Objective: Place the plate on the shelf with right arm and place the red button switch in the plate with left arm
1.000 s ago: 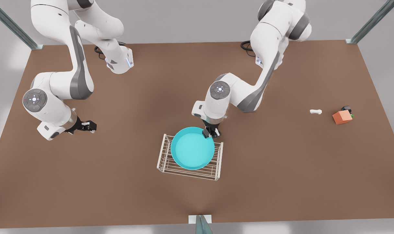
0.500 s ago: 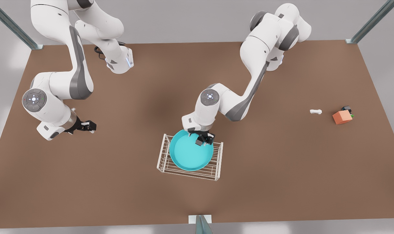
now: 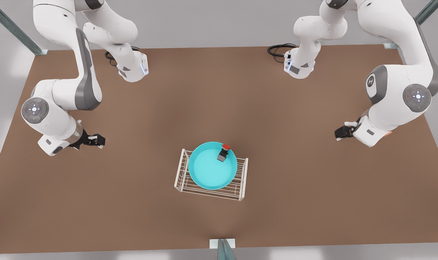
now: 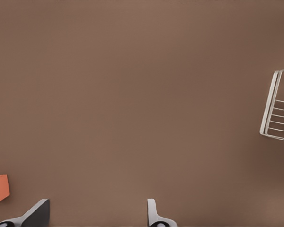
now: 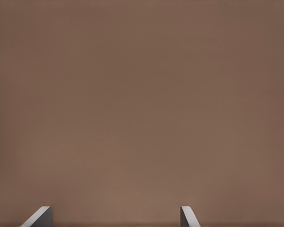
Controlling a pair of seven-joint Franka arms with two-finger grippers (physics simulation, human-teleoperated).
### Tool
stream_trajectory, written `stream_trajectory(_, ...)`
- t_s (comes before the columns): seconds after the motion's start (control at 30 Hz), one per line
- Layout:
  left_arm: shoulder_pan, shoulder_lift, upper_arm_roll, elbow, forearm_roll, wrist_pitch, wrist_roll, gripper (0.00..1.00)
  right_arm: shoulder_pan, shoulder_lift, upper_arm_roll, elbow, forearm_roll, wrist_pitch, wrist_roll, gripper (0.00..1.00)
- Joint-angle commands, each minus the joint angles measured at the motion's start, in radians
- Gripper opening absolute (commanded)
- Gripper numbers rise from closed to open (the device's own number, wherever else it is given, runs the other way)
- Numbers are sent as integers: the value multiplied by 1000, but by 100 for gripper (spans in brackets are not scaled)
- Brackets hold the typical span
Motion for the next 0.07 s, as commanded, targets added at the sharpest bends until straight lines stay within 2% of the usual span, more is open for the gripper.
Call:
stream_trajectory(0.0, -23, 22, -1, 1, 4, 66, 138, 100, 0, -1, 0, 1, 1, -2, -2, 100)
stream_trajectory(0.03, -26, 28, -1, 2, -2, 66, 136, 100, 0, -1, 0, 1, 1, -2, -2, 100)
